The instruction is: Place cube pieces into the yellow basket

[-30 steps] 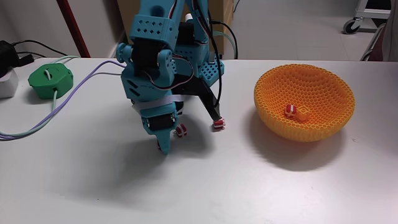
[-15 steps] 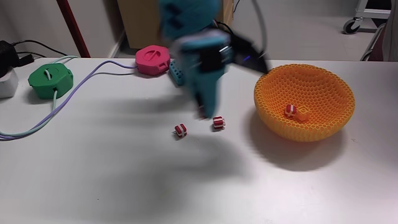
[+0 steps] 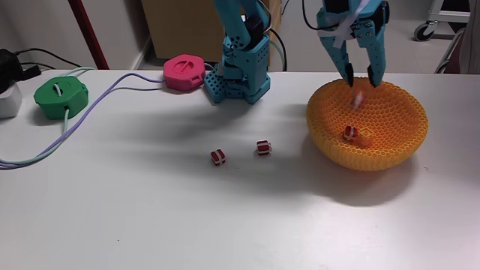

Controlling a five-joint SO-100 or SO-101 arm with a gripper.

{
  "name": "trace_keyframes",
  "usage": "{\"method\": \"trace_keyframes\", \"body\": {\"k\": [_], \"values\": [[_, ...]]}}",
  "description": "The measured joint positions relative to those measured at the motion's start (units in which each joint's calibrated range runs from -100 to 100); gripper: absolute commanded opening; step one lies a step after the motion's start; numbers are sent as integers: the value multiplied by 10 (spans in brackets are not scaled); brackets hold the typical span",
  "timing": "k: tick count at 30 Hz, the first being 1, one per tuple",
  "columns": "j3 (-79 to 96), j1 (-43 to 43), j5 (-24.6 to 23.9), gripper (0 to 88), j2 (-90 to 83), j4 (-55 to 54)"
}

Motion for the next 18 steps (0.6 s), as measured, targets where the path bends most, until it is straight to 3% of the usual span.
{"method": "trace_keyframes", "body": {"k": [3, 7, 14, 18], "values": [[-1, 8, -12, 270, 0, 7], [-33, 93, -20, 211, -2, 31], [-38, 403, 29, 185, -16, 38], [-38, 492, 70, 176, -6, 38]]}}
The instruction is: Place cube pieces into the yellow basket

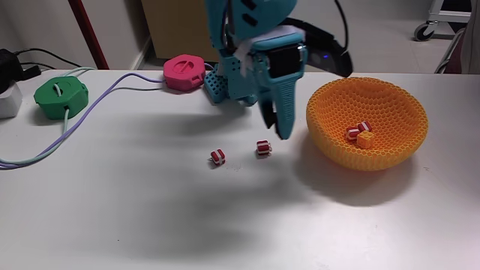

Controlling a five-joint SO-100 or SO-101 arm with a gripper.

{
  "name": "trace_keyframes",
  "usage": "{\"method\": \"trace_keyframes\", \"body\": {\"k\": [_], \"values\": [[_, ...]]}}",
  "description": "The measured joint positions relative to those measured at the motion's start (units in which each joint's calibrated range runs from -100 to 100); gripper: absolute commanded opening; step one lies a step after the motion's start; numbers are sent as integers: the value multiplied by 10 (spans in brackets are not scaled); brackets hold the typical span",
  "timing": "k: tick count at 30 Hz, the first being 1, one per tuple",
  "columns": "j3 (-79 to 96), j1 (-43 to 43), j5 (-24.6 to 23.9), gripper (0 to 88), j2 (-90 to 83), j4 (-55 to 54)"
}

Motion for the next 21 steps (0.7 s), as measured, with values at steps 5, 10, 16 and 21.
{"method": "trace_keyframes", "body": {"k": [5, 10, 16, 21], "values": [[23, 78, 43, 165, 34, -2], [96, 161, 92, 160, 42, -40], [187, 204, 118, 156, 52, -73], [235, 218, 122, 182, 55, -108]]}}
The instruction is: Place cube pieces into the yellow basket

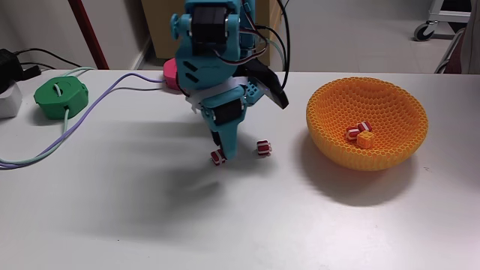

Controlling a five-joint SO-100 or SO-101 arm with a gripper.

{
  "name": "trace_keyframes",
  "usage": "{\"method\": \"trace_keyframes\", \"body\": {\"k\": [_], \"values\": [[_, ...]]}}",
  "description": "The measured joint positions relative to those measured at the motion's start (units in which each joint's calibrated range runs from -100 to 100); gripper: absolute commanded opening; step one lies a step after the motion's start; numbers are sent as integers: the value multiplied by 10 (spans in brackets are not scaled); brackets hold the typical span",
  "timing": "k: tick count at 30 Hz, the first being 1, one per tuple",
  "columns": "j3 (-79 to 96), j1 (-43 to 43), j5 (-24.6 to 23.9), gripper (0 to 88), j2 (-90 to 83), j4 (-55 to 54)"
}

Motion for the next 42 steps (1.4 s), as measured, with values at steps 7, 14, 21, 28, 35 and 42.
{"method": "trace_keyframes", "body": {"k": [7, 14, 21, 28, 35, 42], "values": [[21, 7, 4, 202, 30, -34], [59, 43, 10, 221, 57, -71], [52, 51, 14, 86, 103, -84], [6, 48, 9, 0, 120, -92], [-233, -10, -16, 0, 121, 28], [-338, -248, -69, 0, 76, 109]]}}
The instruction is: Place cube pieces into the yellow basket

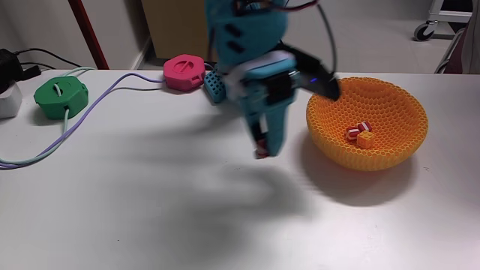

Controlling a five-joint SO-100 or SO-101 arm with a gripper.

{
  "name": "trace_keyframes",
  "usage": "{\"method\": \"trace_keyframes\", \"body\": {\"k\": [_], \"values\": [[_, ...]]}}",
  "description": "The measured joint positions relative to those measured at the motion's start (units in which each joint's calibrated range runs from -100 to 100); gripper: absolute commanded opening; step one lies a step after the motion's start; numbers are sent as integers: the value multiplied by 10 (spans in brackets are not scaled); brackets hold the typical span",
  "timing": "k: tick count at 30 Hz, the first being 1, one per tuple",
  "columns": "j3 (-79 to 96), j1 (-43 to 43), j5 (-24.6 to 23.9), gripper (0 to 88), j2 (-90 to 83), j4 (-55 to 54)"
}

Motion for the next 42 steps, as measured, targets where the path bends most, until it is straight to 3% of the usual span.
{"method": "trace_keyframes", "body": {"k": [5, 8, 11, 15, 23, 31, 38, 42], "values": [[60, -242, -69, 11, -39, 4], [76, -358, -108, 188, -39, 3], [76, -382, -136, 253, -39, 1], [76, -324, -145, 333, -41, 1], [76, -134, -119, 222, -98, 6], [91, 82, -79, 195, -92, 6], [91, 114, -98, 149, -21, 6], [117, 98, -82, 142, -4, -13]]}}
